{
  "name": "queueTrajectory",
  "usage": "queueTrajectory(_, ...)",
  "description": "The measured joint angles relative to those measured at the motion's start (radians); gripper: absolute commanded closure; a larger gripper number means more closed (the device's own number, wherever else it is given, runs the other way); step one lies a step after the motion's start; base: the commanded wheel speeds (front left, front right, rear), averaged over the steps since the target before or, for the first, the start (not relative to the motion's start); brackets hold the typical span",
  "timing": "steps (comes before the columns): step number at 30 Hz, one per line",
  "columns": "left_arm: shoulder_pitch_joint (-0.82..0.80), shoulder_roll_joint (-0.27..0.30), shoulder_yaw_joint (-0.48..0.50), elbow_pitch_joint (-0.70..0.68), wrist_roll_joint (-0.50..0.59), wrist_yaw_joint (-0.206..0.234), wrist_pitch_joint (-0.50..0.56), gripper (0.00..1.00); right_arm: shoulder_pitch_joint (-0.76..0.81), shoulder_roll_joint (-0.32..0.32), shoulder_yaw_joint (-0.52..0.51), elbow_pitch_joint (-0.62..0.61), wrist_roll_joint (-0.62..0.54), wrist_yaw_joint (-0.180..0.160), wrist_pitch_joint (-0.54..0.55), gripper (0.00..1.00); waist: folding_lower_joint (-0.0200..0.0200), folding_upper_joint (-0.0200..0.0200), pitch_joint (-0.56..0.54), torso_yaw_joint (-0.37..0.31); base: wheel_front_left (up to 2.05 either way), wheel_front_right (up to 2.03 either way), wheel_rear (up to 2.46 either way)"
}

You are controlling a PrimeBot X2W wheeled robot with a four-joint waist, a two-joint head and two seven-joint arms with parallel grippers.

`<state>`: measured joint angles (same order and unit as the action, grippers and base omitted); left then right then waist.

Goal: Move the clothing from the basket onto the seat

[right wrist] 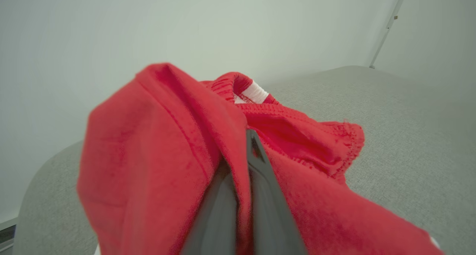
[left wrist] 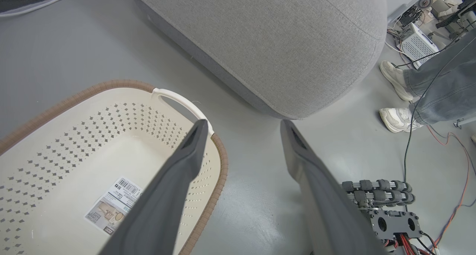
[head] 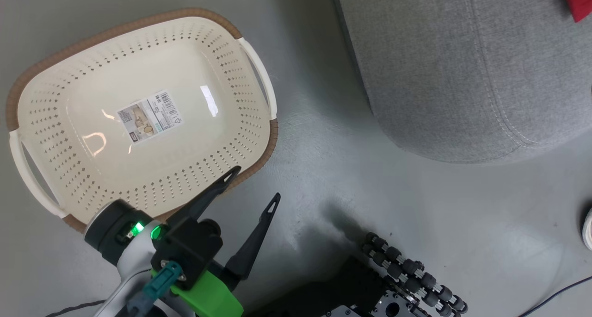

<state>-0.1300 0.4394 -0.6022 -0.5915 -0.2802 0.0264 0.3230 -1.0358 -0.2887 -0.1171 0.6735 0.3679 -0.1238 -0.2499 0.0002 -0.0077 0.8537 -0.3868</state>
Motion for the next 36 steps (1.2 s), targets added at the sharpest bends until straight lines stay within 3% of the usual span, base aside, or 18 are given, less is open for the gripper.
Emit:
queueTrajectory(1,-0.001,0.0,0.002,0.0,-0.003,0.0,-0.006,0.0,-0.006,0.002,0.004,0.007,-0.001,0.0,0.0,0.0,0.0,0.0,-0.002,-0.004,0.0,0.0,0.0)
queueTrajectory(11,-0.011,-0.019,0.035,0.039,-0.036,-0.005,-0.07,0.0,0.012,0.035,0.085,0.051,-0.055,0.004,-0.002,0.0,-0.0001,0.0,-0.064,-0.03,0.0,0.0,0.0)
queueTrajectory(14,-0.014,-0.037,0.056,0.067,-0.082,-0.008,-0.101,0.0,0.09,0.029,0.123,0.05,-0.09,0.036,-0.002,0.0,-0.0001,0.0,-0.109,-0.04,0.0,0.0,0.0)
queueTrajectory(19,-0.013,-0.055,0.076,0.099,-0.123,-0.01,-0.156,0.0,0.202,0.013,0.152,0.008,-0.131,0.062,-0.002,0.0,-0.0002,0.0,-0.173,-0.052,0.0,0.0,0.0)
queueTrajectory(27,-0.012,-0.065,0.116,0.163,-0.148,-0.013,-0.229,0.0,0.358,0.014,0.173,-0.087,-0.167,0.062,-0.002,0.0,-0.0002,0.0,-0.282,-0.068,0.0,0.0,0.0)
queueTrajectory(36,0.007,-0.14,0.101,0.26,-0.199,-0.019,-0.312,0.0,0.565,0.076,0.201,-0.184,-0.171,0.088,-0.002,0.0,-0.0002,0.0,-0.407,-0.048,0.0,0.0,0.0)
